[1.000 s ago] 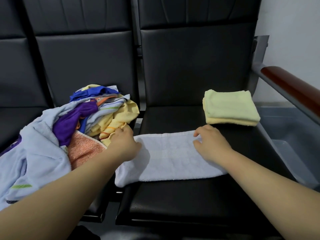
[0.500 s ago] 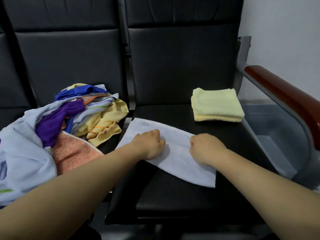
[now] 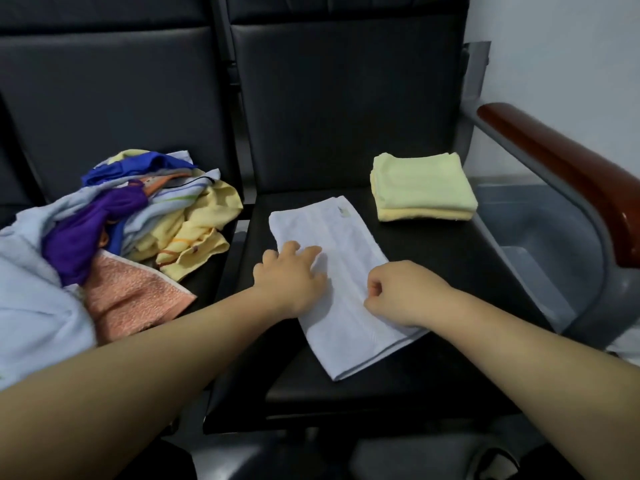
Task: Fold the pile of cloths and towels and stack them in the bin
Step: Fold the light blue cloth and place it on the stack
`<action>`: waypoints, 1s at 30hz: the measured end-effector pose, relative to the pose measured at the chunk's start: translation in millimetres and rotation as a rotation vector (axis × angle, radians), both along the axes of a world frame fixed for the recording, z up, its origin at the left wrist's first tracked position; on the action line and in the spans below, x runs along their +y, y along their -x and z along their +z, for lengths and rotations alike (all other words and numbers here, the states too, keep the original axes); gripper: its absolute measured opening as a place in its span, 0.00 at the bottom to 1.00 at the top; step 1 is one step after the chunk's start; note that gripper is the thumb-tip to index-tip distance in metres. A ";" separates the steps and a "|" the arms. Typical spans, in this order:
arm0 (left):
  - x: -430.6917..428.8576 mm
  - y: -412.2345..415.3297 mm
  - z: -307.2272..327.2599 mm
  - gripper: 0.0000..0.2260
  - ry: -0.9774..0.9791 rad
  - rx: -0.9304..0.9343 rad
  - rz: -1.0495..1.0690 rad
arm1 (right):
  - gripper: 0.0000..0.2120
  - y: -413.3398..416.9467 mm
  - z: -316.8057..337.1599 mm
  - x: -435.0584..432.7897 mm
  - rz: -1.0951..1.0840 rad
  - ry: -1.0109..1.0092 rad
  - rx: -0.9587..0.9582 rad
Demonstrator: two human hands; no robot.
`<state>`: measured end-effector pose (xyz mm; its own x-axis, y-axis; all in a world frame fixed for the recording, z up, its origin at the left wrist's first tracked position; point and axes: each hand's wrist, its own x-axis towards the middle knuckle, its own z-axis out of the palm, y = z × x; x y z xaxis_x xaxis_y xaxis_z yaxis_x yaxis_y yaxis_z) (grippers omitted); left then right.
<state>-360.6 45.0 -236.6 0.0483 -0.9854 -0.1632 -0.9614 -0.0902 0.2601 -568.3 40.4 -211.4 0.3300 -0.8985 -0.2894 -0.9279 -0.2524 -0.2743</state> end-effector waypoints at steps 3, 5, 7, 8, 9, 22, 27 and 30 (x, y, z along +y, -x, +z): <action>23.6 -7.8 1.0 0.27 -0.081 0.312 0.025 | 0.03 3.5 -5.3 -1.4 0.005 0.045 -0.096; 39.4 -7.3 5.8 0.27 -0.116 0.539 0.011 | 0.07 6.5 -9.8 0.5 0.032 0.031 -0.179; 54.4 -3.0 11.5 0.25 -0.195 0.803 0.010 | 0.10 11.0 -13.2 2.5 0.058 0.013 -0.218; 62.3 -0.9 13.3 0.24 -0.266 0.933 0.018 | 0.10 13.4 -14.0 4.0 0.061 0.004 -0.230; 68.1 0.3 13.5 0.23 -0.338 1.038 0.023 | 0.10 16.1 -13.6 4.6 0.057 -0.008 -0.247; 74.3 11.6 37.7 0.03 -0.045 0.882 -0.032 | 0.14 33.6 -2.2 28.1 0.061 -0.258 -0.415; 62.1 3.7 45.6 0.06 0.129 0.680 -0.005 | 0.13 29.7 -6.6 23.4 0.025 0.012 -0.251; 55.5 -13.7 58.4 0.06 0.243 0.599 0.011 | 0.07 28.8 2.3 15.0 -0.048 0.039 -0.347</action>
<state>-347.0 100.5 -178.2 0.0283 -0.9977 0.0622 -0.6423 0.0295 0.7659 -597.1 55.4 -209.0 0.3595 -0.9237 -0.1325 -0.7925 -0.2272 -0.5660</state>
